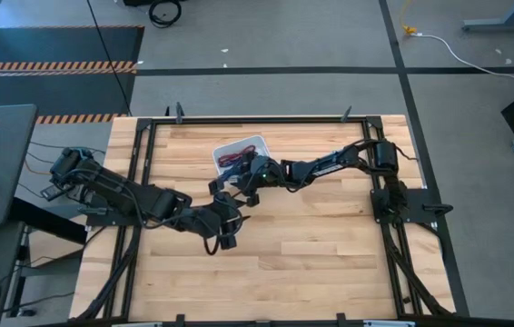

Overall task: Pick and place USB-C Cables
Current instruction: Put the purple charger cable into the white bin

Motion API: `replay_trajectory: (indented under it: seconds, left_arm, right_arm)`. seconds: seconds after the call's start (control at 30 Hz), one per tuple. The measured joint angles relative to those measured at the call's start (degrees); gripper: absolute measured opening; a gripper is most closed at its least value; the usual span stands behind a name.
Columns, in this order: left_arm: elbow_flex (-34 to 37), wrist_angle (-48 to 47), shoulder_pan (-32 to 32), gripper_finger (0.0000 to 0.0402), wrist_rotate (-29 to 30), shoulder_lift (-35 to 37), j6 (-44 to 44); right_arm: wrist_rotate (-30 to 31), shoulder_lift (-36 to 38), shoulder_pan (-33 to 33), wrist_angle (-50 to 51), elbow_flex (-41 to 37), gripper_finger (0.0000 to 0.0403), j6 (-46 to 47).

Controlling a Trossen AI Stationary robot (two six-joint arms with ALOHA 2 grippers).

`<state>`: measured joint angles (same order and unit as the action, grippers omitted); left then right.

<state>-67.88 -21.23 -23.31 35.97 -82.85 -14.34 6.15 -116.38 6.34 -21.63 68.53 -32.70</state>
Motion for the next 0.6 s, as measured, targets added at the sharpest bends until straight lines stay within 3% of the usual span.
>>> replay_trajectory:
  seconds: [0.37, 0.6]
  left_arm:
    - [0.03, 0.08, 0.00, 0.0174, 0.04, 0.02, 0.15]
    - [0.05, 0.19, 0.00, 0.0174, 0.04, 0.04, 0.15]
  right_arm:
    - [0.02, -0.85, 0.28, -4.18, -0.02, 0.0140, 0.17]
    - [-0.92, -0.85, 0.67, -4.35, -0.02, 0.0093, 1.45]
